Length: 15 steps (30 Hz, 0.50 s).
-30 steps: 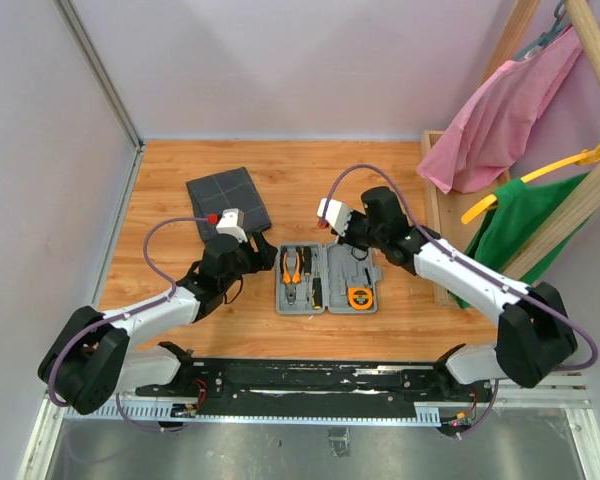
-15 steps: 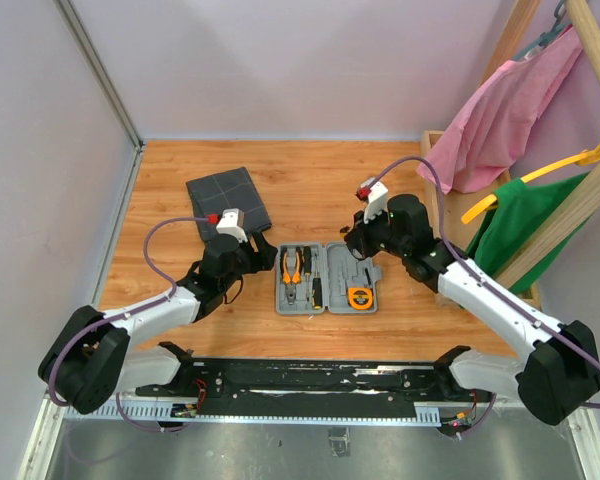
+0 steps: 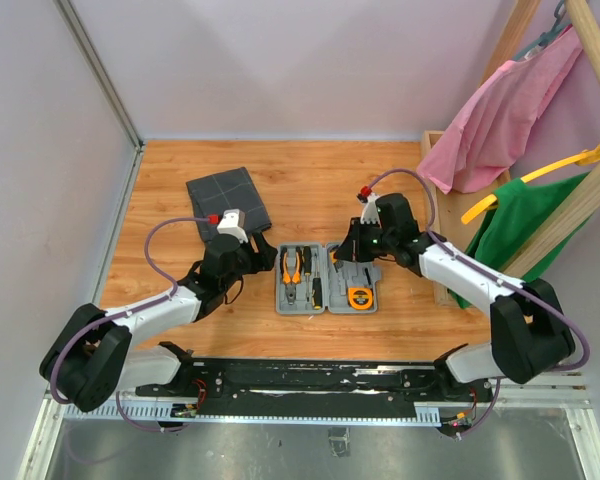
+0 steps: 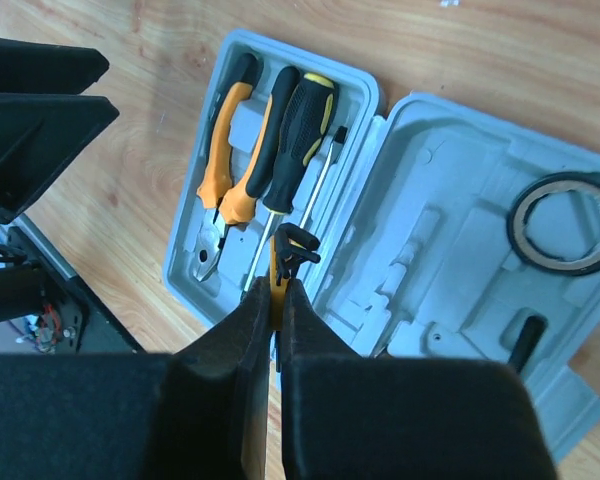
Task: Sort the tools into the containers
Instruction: Place the engineering item in the storage box.
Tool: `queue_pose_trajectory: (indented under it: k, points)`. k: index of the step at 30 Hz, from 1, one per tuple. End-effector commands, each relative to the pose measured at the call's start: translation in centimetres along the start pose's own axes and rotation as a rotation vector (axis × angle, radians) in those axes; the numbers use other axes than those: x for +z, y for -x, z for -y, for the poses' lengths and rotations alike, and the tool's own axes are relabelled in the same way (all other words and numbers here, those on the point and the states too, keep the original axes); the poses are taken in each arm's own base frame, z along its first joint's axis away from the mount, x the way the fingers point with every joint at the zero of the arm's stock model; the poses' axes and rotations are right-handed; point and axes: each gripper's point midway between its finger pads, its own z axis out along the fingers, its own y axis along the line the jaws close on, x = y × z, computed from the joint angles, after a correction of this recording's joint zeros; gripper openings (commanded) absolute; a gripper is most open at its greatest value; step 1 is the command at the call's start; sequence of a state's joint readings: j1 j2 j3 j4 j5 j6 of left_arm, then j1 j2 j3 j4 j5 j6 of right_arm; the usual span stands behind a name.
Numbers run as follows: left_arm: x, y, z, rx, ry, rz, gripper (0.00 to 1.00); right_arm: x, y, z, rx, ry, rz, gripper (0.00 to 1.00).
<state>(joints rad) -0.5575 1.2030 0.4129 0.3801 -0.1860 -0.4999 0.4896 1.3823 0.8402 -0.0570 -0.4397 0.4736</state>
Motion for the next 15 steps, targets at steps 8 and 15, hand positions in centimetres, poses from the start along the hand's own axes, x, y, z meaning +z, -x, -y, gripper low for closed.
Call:
queue_pose_trajectory:
  k: [8, 15]
  points:
    - [0.5, 1.1, 0.2, 0.0, -0.003, 0.031, 0.71, 2.1, -0.5, 3.6, 0.263, -0.108, -0.064, 0.04]
    - [0.5, 1.1, 0.2, 0.001, -0.001, 0.031, 0.7, 4.1, -0.6, 5.2, 0.305, -0.143, -0.067, 0.04]
